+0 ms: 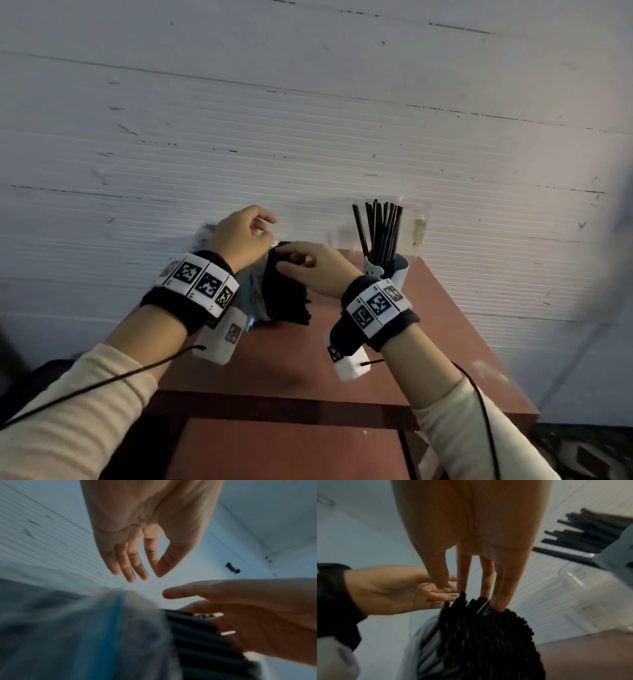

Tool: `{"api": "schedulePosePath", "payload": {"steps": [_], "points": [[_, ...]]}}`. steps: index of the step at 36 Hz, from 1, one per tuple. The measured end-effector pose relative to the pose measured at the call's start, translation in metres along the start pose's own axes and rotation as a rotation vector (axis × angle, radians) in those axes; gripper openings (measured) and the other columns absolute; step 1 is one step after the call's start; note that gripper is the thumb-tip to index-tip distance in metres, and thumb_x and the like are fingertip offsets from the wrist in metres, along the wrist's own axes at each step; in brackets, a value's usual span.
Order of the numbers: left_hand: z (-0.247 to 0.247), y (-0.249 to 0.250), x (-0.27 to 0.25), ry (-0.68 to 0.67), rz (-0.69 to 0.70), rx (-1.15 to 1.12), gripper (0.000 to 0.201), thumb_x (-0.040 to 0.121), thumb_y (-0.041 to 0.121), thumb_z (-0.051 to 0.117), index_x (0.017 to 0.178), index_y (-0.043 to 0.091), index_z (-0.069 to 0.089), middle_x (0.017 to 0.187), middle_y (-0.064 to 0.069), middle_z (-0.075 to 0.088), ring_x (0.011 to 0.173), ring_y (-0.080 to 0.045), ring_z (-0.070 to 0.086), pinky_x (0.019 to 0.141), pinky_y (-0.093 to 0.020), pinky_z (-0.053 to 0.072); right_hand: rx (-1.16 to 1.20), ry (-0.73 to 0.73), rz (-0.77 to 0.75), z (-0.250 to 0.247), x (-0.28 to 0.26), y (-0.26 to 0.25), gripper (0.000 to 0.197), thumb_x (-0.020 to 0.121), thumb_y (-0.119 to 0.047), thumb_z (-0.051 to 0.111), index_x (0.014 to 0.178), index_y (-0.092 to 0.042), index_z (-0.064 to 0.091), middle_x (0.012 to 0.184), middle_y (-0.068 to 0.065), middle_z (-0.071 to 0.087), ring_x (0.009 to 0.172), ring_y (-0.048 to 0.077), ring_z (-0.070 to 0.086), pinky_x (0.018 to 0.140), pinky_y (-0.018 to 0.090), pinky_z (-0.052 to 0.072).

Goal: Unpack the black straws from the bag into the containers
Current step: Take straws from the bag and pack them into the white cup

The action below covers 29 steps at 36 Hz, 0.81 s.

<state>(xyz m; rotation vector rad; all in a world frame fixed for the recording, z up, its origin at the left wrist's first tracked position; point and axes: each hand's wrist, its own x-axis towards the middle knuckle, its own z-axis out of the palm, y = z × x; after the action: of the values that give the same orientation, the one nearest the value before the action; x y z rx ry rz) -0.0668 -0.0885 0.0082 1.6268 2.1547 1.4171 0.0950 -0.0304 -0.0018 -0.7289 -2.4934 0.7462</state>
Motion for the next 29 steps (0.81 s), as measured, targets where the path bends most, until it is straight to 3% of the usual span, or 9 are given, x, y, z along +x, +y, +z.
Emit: {"api": "schedulePosePath", "payload": {"steps": [4,9,11,13,17,21,24,26,29], "points": [[-0.001,-0.022,-0.001,-0.17,0.014,-0.012,0.02,0.089,0.015,0.064,0.106,0.026,0.064,0.111,0.001,0.065,0.107,-0.016,0.062,0.097,-0.031,0.047,-0.059,0.014,0.025,0.013,0.011,0.005,0.031,0.086,-0.028,0.067,0.117,-0.027,0.066,0.113,-0.004,0.067,0.105,0.014,0.061,0.092,0.027,0.047],[-0.001,-0.033,-0.005,-0.248,0.059,0.036,0.033,0.089,0.017,0.066,0.121,0.024,0.063,0.119,-0.004,0.065,0.111,-0.019,0.06,0.101,-0.039,0.046,0.074,0.046,0.027,0.003,0.011,0.018,0.025,0.084,-0.013,0.07,0.108,-0.019,0.072,0.102,0.0,0.069,0.082,0.004,0.06,0.075,0.007,0.046],[-0.003,-0.034,-0.005,-0.255,0.065,0.027,0.034,0.089,0.019,0.066,0.122,0.025,0.062,0.12,-0.002,0.065,0.111,-0.017,0.06,0.101,-0.038,0.047,0.139,0.045,0.056,-0.004,0.01,0.028,0.022,0.084,-0.013,0.071,0.103,-0.023,0.072,0.093,-0.001,0.067,0.08,0.009,0.061,0.083,0.021,0.053],[-0.003,-0.034,-0.006,-0.263,0.065,0.026,0.035,0.09,0.02,0.066,0.124,0.025,0.061,0.123,-0.001,0.064,0.114,-0.016,0.058,0.102,-0.036,0.046,0.198,0.051,0.08,-0.011,0.007,0.034,0.021,0.085,-0.012,0.07,0.1,-0.026,0.07,0.09,0.002,0.067,0.077,0.013,0.063,0.083,0.032,0.055],[-0.003,-0.032,-0.006,-0.259,0.062,0.032,0.037,0.091,0.019,0.064,0.127,0.023,0.06,0.127,-0.001,0.062,0.117,-0.015,0.057,0.1,-0.029,0.044,0.311,0.021,0.114,-0.014,0.002,0.033,0.025,0.089,-0.018,0.067,0.113,-0.023,0.062,0.092,0.005,0.065,0.073,0.014,0.062,0.068,0.023,0.055],[-0.001,-0.032,-0.007,-0.243,0.042,0.046,0.036,0.09,0.017,0.064,0.125,0.026,0.06,0.125,0.001,0.063,0.115,-0.015,0.058,0.097,-0.027,0.045,0.358,-0.028,0.117,0.002,0.003,0.03,0.035,0.086,-0.021,0.071,0.119,-0.023,0.062,0.098,0.0,0.068,0.081,0.013,0.066,0.078,0.029,0.057],[-0.001,-0.032,-0.007,-0.241,0.028,0.055,0.037,0.09,0.018,0.065,0.125,0.028,0.06,0.125,0.003,0.062,0.115,-0.014,0.057,0.094,-0.024,0.043,0.325,0.067,0.102,0.009,0.006,0.032,0.026,0.082,-0.018,0.075,0.105,-0.027,0.069,0.102,0.007,0.07,0.091,0.021,0.068,0.086,0.036,0.057],[-0.001,-0.032,-0.007,-0.244,0.028,0.053,0.037,0.09,0.019,0.065,0.126,0.028,0.06,0.127,0.002,0.062,0.117,-0.015,0.057,0.095,-0.024,0.043,0.311,0.112,0.118,0.006,0.005,0.036,0.021,0.08,-0.018,0.076,0.093,-0.035,0.07,0.099,0.009,0.07,0.088,0.023,0.068,0.089,0.043,0.055],[-0.003,-0.031,-0.008,-0.253,0.027,0.052,0.037,0.091,0.02,0.064,0.127,0.028,0.059,0.128,0.002,0.061,0.116,-0.014,0.056,0.094,-0.023,0.043,0.332,0.125,0.12,-0.006,0.0,0.041,0.02,0.08,-0.018,0.076,0.089,-0.035,0.072,0.091,0.006,0.072,0.083,0.021,0.069,0.088,0.04,0.056]]}}
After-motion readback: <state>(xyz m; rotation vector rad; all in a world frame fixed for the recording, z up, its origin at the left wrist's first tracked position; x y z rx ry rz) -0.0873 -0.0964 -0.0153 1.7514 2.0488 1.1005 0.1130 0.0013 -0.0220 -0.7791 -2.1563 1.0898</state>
